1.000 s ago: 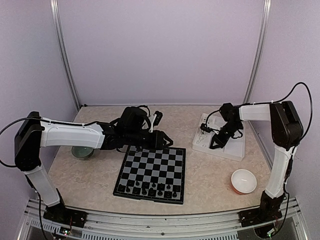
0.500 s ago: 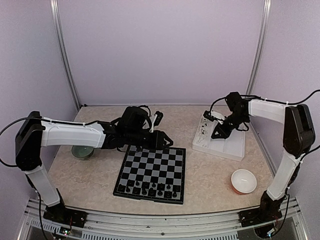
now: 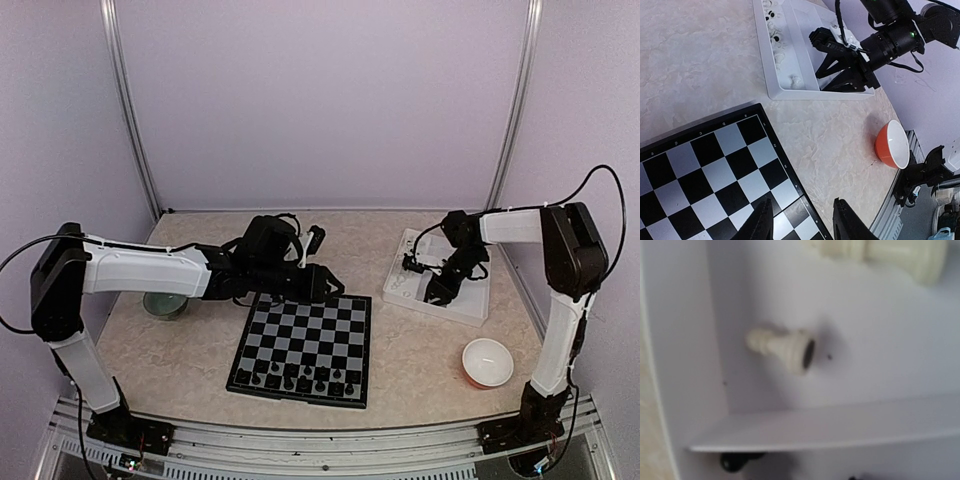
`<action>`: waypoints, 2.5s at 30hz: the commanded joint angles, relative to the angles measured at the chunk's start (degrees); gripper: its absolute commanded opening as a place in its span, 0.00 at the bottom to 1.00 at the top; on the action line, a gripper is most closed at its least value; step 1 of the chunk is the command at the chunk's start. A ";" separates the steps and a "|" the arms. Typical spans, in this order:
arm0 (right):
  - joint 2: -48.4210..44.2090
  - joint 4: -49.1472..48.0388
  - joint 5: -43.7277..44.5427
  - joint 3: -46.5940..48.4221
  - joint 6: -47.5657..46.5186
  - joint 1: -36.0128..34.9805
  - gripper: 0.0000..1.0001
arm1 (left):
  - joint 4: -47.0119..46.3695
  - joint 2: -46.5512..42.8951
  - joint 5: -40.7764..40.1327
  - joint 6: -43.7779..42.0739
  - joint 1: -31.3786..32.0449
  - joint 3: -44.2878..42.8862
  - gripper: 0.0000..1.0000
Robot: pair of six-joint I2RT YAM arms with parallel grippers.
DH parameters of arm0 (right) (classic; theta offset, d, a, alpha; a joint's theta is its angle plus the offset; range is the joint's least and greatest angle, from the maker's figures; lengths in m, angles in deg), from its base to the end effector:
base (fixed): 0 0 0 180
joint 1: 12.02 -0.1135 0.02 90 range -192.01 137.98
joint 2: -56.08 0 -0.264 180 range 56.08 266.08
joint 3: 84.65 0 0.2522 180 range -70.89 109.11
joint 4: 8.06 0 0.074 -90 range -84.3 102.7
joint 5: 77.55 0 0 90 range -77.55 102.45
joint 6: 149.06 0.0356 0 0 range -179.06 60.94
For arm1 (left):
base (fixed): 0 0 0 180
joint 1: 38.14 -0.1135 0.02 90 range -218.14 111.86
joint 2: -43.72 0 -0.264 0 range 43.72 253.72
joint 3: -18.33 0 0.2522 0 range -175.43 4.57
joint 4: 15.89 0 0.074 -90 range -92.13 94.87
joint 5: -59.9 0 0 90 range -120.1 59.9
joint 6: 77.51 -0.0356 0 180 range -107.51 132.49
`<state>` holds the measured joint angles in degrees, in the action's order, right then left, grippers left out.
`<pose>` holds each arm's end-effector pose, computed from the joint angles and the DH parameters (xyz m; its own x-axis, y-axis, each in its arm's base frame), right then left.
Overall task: Set up the chess pieces on the board
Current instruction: Pick up the pawn from the storage box, then place the pawn at h7.
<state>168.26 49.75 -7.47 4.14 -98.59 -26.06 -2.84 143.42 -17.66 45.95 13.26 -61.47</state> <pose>0.3537 0.1009 0.1516 -0.5621 -0.7574 -0.3323 -0.8251 0.5411 0.1623 0.2391 -0.3118 0.2287 -0.7661 0.0966 -0.6355 0.5437 0.6248 -0.5604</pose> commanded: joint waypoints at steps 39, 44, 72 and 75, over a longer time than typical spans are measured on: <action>-15.30 -4.18 -11.62 -2.34 6.76 -5.16 0.07 | 1.85 -4.03 -5.10 -1.05 -0.69 2.20 0.42; -15.72 -6.38 -10.59 2.34 7.28 -14.36 0.07 | 4.30 -10.06 -9.43 -0.78 -4.09 6.01 0.42; 31.85 4.03 -3.75 55.92 7.82 -52.80 0.09 | 20.65 -49.01 -24.86 -2.35 -19.49 18.21 0.58; 32.72 3.93 -2.95 55.07 8.48 -52.93 0.09 | 20.66 -49.82 -24.44 -2.25 -19.54 18.77 0.58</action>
<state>199.21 50.54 -12.10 58.06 -91.01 -78.69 16.98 95.03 -41.94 44.04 -5.76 -43.66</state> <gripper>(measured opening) 0.089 0.580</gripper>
